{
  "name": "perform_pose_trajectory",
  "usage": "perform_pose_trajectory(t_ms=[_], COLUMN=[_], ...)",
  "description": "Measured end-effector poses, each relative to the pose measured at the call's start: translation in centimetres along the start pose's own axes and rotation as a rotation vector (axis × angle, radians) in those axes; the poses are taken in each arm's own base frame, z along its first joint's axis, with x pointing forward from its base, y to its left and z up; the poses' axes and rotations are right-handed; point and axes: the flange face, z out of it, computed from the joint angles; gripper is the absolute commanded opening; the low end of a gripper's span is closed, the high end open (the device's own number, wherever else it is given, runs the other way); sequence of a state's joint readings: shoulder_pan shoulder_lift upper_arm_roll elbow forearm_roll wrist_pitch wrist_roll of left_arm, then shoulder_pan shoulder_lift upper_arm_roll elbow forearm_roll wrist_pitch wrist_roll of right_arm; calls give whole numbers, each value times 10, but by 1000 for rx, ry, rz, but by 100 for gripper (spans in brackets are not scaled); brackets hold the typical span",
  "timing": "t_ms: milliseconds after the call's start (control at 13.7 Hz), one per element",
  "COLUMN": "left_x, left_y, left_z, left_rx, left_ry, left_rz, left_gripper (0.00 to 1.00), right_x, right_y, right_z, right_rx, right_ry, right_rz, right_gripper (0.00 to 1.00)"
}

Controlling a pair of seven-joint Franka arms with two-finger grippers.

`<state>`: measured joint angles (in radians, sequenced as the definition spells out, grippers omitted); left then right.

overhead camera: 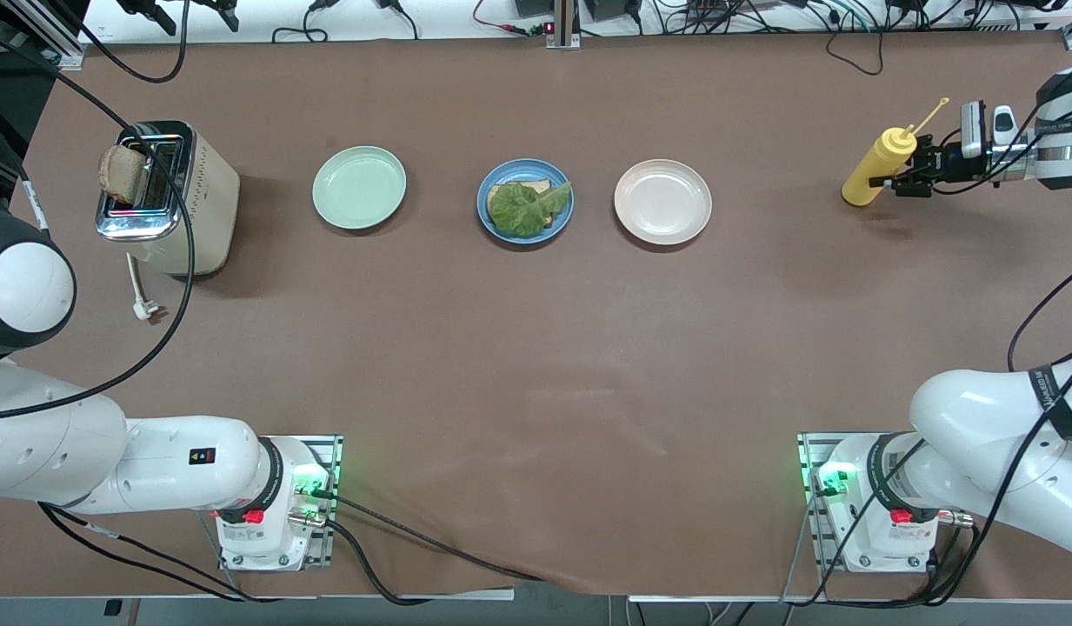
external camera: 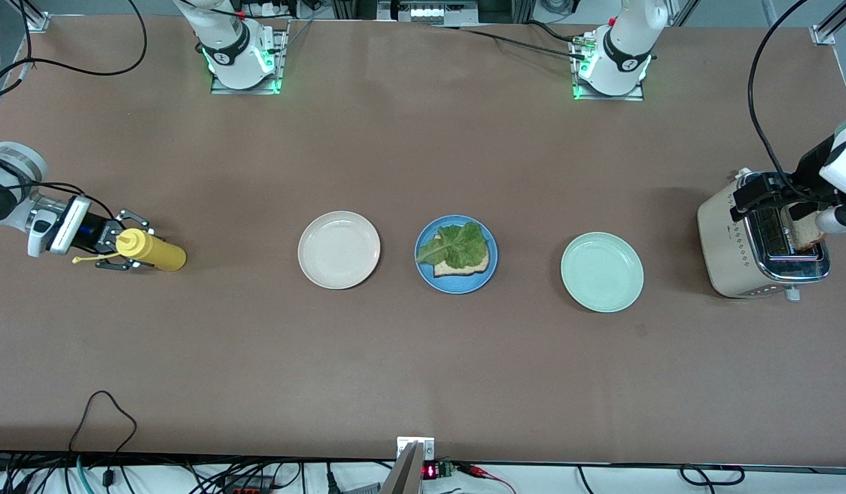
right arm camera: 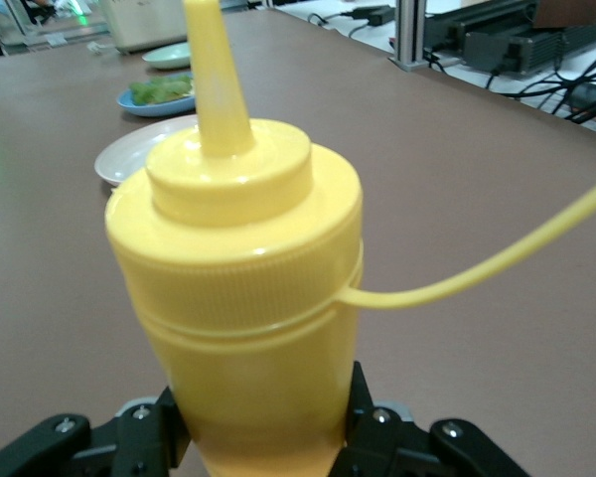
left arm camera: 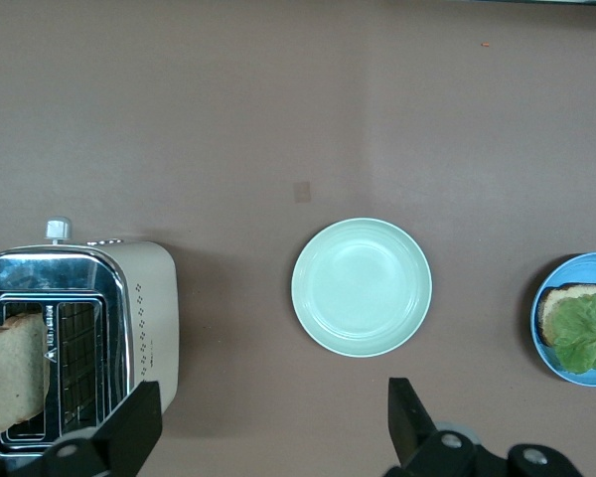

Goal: Make sandwich in blue plate with both arms
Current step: 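Carry the bottle over the blue plate and tilt it above the lettuce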

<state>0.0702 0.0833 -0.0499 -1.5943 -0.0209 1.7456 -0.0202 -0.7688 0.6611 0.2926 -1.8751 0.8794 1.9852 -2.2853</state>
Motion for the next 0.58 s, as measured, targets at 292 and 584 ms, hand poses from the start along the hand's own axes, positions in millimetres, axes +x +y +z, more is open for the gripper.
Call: perform_pose_trajectory(t_ms=[292, 584], left_x=[0, 0], left_y=[-1, -7], left_z=[0, 1], left_rx=[0, 1], left_ry=[-1, -5], left_rz=[-2, -11], left_gripper=[100, 100], right_x=[59, 146], right_y=[14, 14], right_z=[-8, -9], right_rx=[-18, -12], right_ry=[-72, -173], right_rz=[4, 37], right_gripper=[0, 0])
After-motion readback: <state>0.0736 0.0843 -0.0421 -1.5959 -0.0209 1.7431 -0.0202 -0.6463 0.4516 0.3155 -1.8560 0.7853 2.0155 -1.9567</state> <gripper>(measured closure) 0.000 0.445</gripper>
